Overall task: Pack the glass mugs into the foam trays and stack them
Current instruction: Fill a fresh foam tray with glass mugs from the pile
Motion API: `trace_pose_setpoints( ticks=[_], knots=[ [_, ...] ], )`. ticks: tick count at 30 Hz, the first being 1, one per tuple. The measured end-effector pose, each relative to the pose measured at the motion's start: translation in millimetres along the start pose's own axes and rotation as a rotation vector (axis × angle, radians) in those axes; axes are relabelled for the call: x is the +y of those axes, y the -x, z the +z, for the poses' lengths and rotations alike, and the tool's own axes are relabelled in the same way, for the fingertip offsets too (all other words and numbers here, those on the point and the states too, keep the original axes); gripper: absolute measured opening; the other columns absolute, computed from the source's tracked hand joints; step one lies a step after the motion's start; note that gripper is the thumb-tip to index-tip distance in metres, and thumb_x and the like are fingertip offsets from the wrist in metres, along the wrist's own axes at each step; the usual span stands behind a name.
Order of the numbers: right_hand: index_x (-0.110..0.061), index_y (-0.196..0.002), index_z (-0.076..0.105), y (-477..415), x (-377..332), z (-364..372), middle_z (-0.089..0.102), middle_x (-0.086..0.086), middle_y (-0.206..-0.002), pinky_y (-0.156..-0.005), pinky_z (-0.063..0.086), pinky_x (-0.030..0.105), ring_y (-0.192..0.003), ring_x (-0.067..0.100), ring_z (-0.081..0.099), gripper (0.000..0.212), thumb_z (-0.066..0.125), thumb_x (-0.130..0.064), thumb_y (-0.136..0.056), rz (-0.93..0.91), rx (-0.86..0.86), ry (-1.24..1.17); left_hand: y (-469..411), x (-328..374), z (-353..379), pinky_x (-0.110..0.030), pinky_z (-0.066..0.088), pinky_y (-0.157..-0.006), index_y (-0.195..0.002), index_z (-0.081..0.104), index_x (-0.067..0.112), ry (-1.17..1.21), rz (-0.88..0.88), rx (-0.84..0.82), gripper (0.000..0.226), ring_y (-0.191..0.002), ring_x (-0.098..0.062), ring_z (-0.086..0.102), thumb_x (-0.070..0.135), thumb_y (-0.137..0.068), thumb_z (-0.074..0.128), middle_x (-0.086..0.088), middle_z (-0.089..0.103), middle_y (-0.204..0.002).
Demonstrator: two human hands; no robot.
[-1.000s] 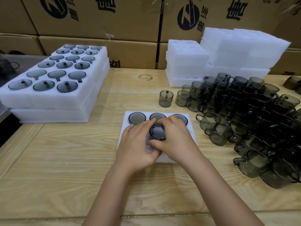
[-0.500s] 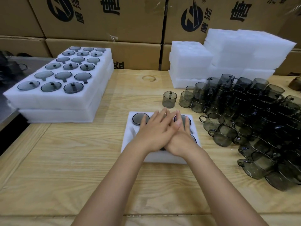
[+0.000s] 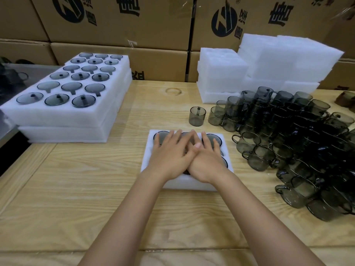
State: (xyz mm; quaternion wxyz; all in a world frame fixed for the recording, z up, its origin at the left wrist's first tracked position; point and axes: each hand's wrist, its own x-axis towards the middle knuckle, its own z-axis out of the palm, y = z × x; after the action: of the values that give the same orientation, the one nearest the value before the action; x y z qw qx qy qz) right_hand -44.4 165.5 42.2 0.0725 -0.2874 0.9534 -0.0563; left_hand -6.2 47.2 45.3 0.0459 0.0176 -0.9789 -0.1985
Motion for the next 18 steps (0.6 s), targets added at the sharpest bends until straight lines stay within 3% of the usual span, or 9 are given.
trace_pose_setpoints(
  ticks=[2, 3, 6, 8, 11, 13, 16, 18],
  knots=[
    [-0.039, -0.149, 0.002, -1.6, 0.3, 2.0, -0.016, -0.003, -0.158, -0.113, -0.011, 0.05, -0.143, 0.024, -0.021, 0.057, 0.016, -0.055, -0.095, 0.022, 0.035, -0.08, 3.0, -21.3, -5.4, -0.045, 0.0, -0.117, -0.147, 0.031, 0.029, 0.031, -0.053, 0.159, 0.057, -0.146, -0.012, 0.013, 0.054, -0.096, 0.033, 0.004, 0.024, -0.157],
    [-0.038, -0.149, 0.007, -2.1, 0.7, 2.9, -0.015, -0.004, -0.158, -0.113, -0.011, 0.05, -0.143, 0.023, -0.02, 0.057, 0.014, -0.057, -0.095, 0.027, 0.04, -0.092, 4.8, -33.4, -8.5, -0.042, 0.011, -0.117, -0.144, 0.038, 0.026, 0.178, -0.104, 0.236, 0.054, -0.143, -0.013, 0.023, 0.05, -0.096, 0.041, 0.004, 0.034, -0.153],
    [-0.036, -0.148, 0.011, -2.5, 1.2, 3.7, -0.014, -0.004, -0.158, -0.112, -0.011, 0.05, -0.143, 0.022, -0.02, 0.06, 0.014, -0.061, -0.094, 0.023, 0.022, -0.098, 12.9, -59.9, -10.0, -0.023, 0.037, -0.103, -0.132, 0.051, 0.025, 1.003, -0.291, 0.309, 0.036, -0.129, -0.011, 0.045, 0.033, -0.097, 0.051, 0.009, 0.052, -0.136],
    [-0.034, -0.148, 0.013, -1.6, 0.8, 3.1, -0.014, -0.003, -0.158, -0.112, -0.01, 0.05, -0.143, 0.022, -0.02, 0.061, 0.015, -0.061, -0.094, 0.02, 0.022, -0.097, 18.2, -69.7, 0.2, -0.029, 0.044, -0.101, -0.129, 0.053, 0.023, 1.249, -0.325, 0.317, 0.031, -0.124, -0.013, 0.052, 0.02, -0.097, 0.052, 0.005, 0.055, -0.133],
    [-0.03, -0.146, 0.021, -1.9, 1.0, -1.6, -0.014, -0.002, -0.158, -0.113, -0.008, 0.051, -0.143, 0.023, -0.019, 0.061, 0.016, -0.062, -0.093, 0.025, -0.026, -0.094, 20.4, -75.8, 11.0, -0.018, 0.049, -0.086, -0.123, 0.057, 0.02, 1.277, -0.234, 0.329, 0.036, -0.109, -0.001, 0.06, 0.002, -0.092, 0.055, 0.004, 0.06, -0.127],
    [-0.025, -0.141, 0.033, -7.0, 2.8, -9.2, 0.0, 0.001, -0.159, -0.113, 0.002, 0.051, -0.145, 0.026, -0.006, 0.062, 0.019, -0.062, -0.093, 0.021, -0.063, -0.074, 18.7, -80.0, 12.7, -0.02, 0.047, -0.087, -0.119, 0.059, 0.02, 1.254, -0.22, 0.347, 0.037, -0.108, -0.002, 0.061, -0.002, -0.09, 0.056, 0.004, 0.063, -0.123],
    [-0.015, -0.117, 0.056, -31.0, 11.3, -31.6, 0.049, 0.009, -0.127, -0.095, 0.034, 0.043, -0.121, 0.03, 0.043, 0.051, 0.031, -0.055, -0.095, 0.062, 0.2, -0.167, 17.4, -83.8, 13.7, -0.03, 0.045, -0.097, -0.12, 0.059, 0.018, 1.219, -0.209, 0.361, 0.038, -0.117, -0.012, 0.058, -0.003, -0.088, 0.058, -0.001, 0.062, -0.125],
    [-0.011, -0.117, 0.055, -56.3, 22.1, -44.9, 0.053, 0.008, -0.121, -0.088, 0.041, 0.039, -0.112, 0.029, 0.051, 0.041, 0.04, -0.044, -0.096, 0.109, 0.366, -0.292, 18.3, -83.2, 14.0, -0.034, 0.044, -0.1, -0.12, 0.06, 0.018, 1.217, -0.217, 0.362, 0.039, -0.121, -0.017, 0.056, 0.003, -0.084, 0.064, -0.002, 0.062, -0.125]
  ],
)
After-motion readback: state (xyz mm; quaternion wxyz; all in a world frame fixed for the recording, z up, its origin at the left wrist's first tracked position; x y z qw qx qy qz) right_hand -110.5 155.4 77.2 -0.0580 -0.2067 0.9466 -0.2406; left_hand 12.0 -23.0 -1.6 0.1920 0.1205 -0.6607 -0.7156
